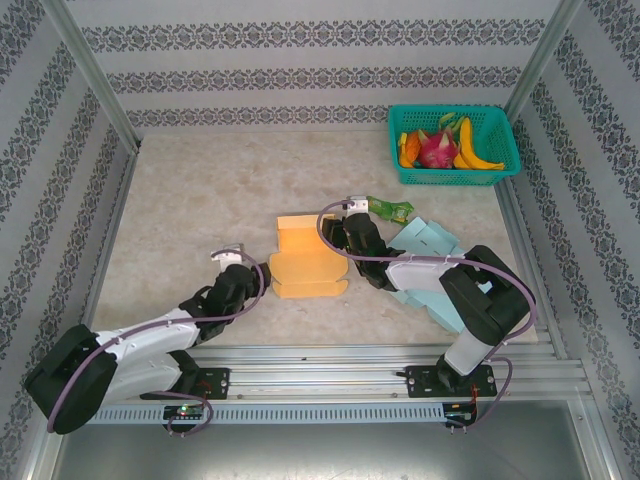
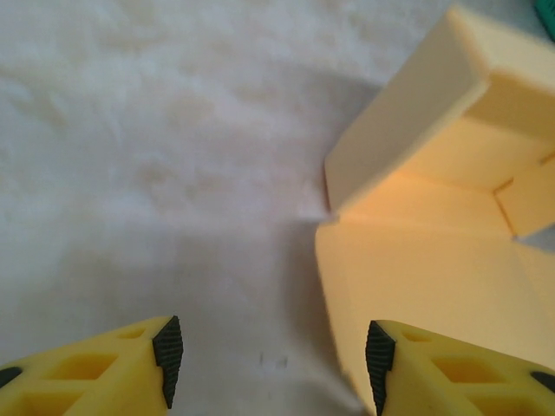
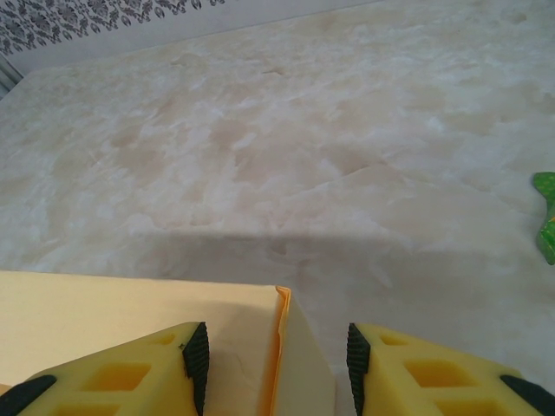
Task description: Fold the paper box
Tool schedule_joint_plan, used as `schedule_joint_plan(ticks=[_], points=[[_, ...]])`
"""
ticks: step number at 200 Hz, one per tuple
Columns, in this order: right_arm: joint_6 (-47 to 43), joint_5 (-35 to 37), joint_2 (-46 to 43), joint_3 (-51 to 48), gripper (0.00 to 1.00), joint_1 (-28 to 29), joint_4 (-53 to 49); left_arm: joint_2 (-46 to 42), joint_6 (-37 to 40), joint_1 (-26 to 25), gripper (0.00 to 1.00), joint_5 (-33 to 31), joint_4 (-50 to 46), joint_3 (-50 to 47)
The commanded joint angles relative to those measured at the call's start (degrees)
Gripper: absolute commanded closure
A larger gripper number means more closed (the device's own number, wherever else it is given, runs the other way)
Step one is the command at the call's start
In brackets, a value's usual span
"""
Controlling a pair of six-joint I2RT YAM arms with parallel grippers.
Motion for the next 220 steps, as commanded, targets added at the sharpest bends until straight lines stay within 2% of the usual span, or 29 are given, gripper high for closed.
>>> schedule_joint_plan(ticks=[1,24,72,139,157,189,208,220], points=[[0.9,2.2,2.2,-0.5,0.53,0.2,-4.4,-0.6,-7.0,-0.1,0.39,6.7,5.0,-1.2],[1.1,2.3,2.2,-0.6,0.53,0.3,-4.4,-1.2,-8.8,-1.0,0.39,8.6,5.3,-1.2],[0.7,3.2,0.8,-1.6,0.53,0.4,-4.5,-1.3,-10.9,-4.2,0.42,7.9,2.5,-0.4],[1.1,3.1,-0.1,-2.3,0.53,0.3,-4.6,5.0,-12.8,-11.4,0.52,4.3,3.7,1.7],[1.4,2.7,0.0,-2.3,0.53,0.4,-4.5,8.0,-13.2,-12.0,0.60,3.2,4.6,2.7],[1.7,2.1,-0.4,-2.9,0.53,0.4,-4.1,10.2,-12.9,-12.0,0.81,0.4,8.2,2.4],[1.3,0.4,-1.1,-3.4,0.52,0.4,-3.4,9.1,-10.2,-12.0,1.00,-2.1,6.6,3.6],[0.9,-1.0,-2.3,-3.6,0.49,0.4,-3.4,7.4,-7.8,-12.0,1.00,-3.7,2.8,5.1]])
